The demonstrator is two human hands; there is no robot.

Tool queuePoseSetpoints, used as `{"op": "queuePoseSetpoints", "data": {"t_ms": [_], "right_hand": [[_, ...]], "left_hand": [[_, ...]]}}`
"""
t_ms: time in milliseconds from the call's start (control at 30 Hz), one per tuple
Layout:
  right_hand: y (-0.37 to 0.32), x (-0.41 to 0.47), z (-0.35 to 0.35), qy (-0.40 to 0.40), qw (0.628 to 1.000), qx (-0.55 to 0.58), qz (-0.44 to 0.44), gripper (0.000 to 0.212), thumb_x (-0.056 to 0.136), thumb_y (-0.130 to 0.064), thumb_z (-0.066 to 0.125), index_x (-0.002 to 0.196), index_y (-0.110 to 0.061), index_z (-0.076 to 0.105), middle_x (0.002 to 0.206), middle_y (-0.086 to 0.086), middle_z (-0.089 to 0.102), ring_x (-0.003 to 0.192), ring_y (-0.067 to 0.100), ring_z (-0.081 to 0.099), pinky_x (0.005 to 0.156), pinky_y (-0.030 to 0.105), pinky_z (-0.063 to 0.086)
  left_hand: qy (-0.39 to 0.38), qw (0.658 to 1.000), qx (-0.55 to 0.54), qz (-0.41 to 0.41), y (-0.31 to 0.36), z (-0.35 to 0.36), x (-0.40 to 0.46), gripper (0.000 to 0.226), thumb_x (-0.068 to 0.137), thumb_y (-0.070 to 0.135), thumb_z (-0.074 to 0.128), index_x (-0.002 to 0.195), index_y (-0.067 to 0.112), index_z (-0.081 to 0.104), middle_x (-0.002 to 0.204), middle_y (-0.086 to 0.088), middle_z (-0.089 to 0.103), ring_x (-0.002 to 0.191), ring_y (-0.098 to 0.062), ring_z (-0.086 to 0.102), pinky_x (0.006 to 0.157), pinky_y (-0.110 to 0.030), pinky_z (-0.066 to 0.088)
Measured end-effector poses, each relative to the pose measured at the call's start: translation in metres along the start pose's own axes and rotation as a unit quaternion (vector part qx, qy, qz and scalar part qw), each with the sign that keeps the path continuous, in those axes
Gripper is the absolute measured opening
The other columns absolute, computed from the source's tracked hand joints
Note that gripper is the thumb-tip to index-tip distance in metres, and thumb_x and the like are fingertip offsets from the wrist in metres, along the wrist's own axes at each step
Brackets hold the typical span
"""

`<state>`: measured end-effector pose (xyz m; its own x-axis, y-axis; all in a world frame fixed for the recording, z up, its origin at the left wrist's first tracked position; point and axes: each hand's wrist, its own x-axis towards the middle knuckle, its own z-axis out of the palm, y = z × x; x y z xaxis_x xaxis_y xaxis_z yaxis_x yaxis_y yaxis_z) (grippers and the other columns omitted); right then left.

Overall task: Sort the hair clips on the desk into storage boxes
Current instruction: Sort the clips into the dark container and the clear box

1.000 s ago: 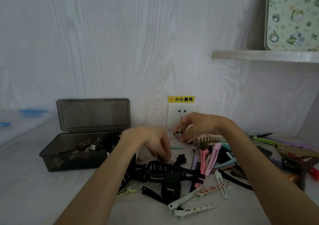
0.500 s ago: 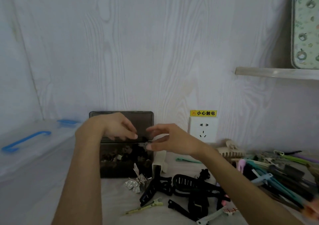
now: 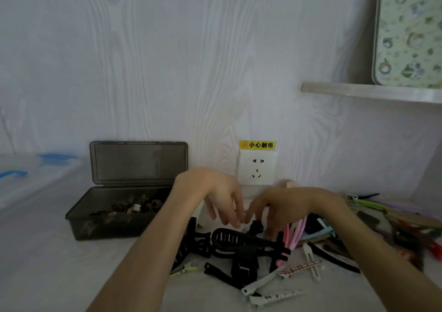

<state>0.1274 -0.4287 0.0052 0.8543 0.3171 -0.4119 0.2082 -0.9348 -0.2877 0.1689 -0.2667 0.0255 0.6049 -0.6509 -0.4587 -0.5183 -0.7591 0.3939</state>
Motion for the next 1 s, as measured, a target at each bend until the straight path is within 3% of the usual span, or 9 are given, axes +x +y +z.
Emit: {"op": "queuePoseSetpoints", "data": {"t_ms": [67, 233, 333, 400, 500, 600, 767, 867, 1000], "right_hand": [[0.001, 0.002, 0.002, 0.009, 1.000, 0.004, 0.005, 0.037, 0.081, -0.018, 0.070, 0.116, -0.025, 0.063, 0.108, -0.005, 0.061, 0.071, -0.001, 0.058, 0.062, 0.007, 0.047], [0.013, 0.001, -0.001, 0.053, 0.997, 0.050, 0.041, 0.025, 0.084, -0.014, 0.067, 0.109, -0.015, 0.066, 0.112, 0.008, 0.066, 0.069, 0.010, 0.062, 0.064, 0.015, 0.053], [0.015, -0.001, -0.004, 0.044, 0.996, 0.071, 0.044, 0.022, 0.084, -0.010, 0.065, 0.106, -0.014, 0.065, 0.113, 0.010, 0.067, 0.072, 0.012, 0.066, 0.075, 0.023, 0.056], [0.016, -0.002, -0.005, 0.032, 0.995, 0.073, 0.056, 0.022, 0.085, -0.007, 0.063, 0.106, -0.013, 0.064, 0.113, 0.010, 0.066, 0.086, 0.021, 0.069, 0.082, 0.028, 0.057], [0.019, -0.006, -0.007, 0.035, 0.993, 0.100, 0.048, 0.018, 0.087, -0.002, 0.060, 0.101, -0.012, 0.060, 0.108, 0.010, 0.063, 0.082, 0.021, 0.066, 0.069, 0.018, 0.056], [0.023, -0.011, -0.016, 0.097, 0.984, 0.146, 0.043, 0.018, 0.086, -0.002, 0.061, 0.101, -0.011, 0.061, 0.112, 0.014, 0.062, 0.079, 0.020, 0.067, 0.070, 0.020, 0.058], [0.028, -0.016, -0.031, 0.261, 0.956, 0.110, 0.072, 0.019, 0.086, -0.010, 0.062, 0.104, -0.016, 0.063, 0.110, 0.009, 0.064, 0.063, 0.009, 0.061, 0.071, 0.027, 0.054], [0.027, -0.003, -0.024, 0.326, 0.941, 0.030, 0.088, 0.029, 0.082, -0.006, 0.063, 0.108, -0.017, 0.068, 0.114, 0.005, 0.063, 0.080, 0.012, 0.059, 0.065, 0.016, 0.045], [0.019, 0.019, 0.001, 0.315, 0.941, -0.057, 0.106, 0.035, 0.084, -0.002, 0.058, 0.115, -0.016, 0.065, 0.122, 0.008, 0.059, 0.105, 0.026, 0.060, 0.087, 0.031, 0.050]], "left_hand": [[-0.024, 0.999, 0.009, -0.037, 0.002, 0.008, 0.008, 0.027, 0.087, 0.012, 0.064, 0.114, 0.010, 0.066, 0.084, 0.001, 0.065, 0.072, -0.009, 0.061, 0.058, -0.016, 0.054], [-0.080, 0.990, 0.069, -0.098, 0.001, 0.015, 0.012, 0.028, 0.086, 0.013, 0.064, 0.113, 0.010, 0.063, 0.115, -0.015, 0.066, 0.067, -0.010, 0.062, 0.060, -0.018, 0.055], [-0.003, 0.997, 0.048, -0.055, 0.001, 0.014, 0.017, 0.032, 0.078, 0.028, 0.075, 0.101, 0.016, 0.058, 0.106, -0.006, 0.066, 0.068, -0.006, 0.061, 0.050, -0.016, 0.049], [0.055, 0.998, 0.038, -0.006, 0.005, 0.017, 0.023, 0.046, 0.072, 0.032, 0.079, 0.108, 0.017, 0.056, 0.103, 0.001, 0.061, 0.070, -0.008, 0.059, 0.050, -0.014, 0.048], [0.026, 0.997, 0.057, 0.036, 0.008, 0.024, 0.030, 0.036, 0.078, 0.021, 0.075, 0.111, 0.014, 0.063, 0.102, -0.001, 0.064, 0.066, -0.003, 0.055, 0.052, -0.012, 0.047], [0.052, 0.997, 0.040, 0.032, -0.003, 0.021, 0.031, 0.026, 0.080, 0.017, 0.073, 0.105, 0.011, 0.069, 0.097, -0.003, 0.066, 0.067, -0.005, 0.056, 0.057, -0.016, 0.050], [0.240, 0.970, -0.004, 0.048, -0.027, -0.003, 0.013, 0.025, 0.078, 0.029, 0.075, 0.099, 0.016, 0.072, 0.095, 0.005, 0.067, 0.078, -0.007, 0.058, 0.080, -0.026, 0.050], [0.306, 0.949, -0.039, 0.063, -0.033, -0.007, 0.010, 0.022, 0.077, 0.026, 0.075, 0.097, 0.017, 0.072, 0.096, 0.007, 0.067, 0.075, -0.004, 0.057, 0.076, -0.025, 0.048], [0.293, 0.955, -0.003, 0.040, -0.030, 0.002, 0.022, 0.024, 0.078, 0.030, 0.073, 0.100, 0.021, 0.070, 0.103, 0.005, 0.068, 0.088, -0.010, 0.061, 0.079, -0.026, 0.050]]}}
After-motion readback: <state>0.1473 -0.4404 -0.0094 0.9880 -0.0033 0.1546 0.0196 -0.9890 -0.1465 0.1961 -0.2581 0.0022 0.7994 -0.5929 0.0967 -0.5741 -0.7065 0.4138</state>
